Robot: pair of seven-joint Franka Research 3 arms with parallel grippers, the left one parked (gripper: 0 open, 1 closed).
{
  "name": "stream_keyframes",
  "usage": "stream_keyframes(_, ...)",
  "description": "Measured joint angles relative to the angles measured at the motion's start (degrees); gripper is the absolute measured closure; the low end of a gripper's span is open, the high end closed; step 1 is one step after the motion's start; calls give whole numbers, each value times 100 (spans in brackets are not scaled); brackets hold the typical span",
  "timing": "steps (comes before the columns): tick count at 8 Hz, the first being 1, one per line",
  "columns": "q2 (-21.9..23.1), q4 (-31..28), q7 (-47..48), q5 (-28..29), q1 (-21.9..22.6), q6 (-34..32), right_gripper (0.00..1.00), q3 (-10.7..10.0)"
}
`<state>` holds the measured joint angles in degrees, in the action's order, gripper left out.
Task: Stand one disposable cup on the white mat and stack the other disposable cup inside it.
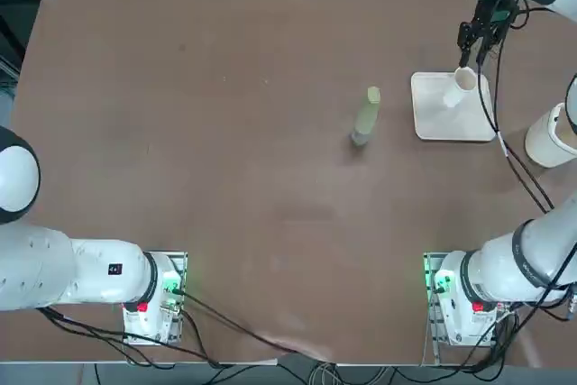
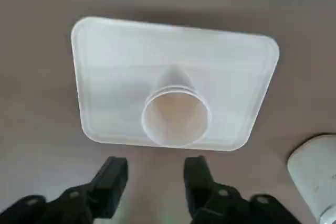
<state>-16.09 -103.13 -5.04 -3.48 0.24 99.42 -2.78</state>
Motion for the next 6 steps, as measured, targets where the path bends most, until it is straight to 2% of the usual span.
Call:
stream_keyframes(1, 87, 184, -92, 0, 2, -44, 9, 1)
stream_keyframes(2, 252, 408, -196, 30, 6, -103, 0, 4)
stream_keyframes(4, 815, 690, -262, 331, 12, -101, 0, 28)
stream_keyframes(6, 1402, 718, -264, 494, 14, -101, 0, 29)
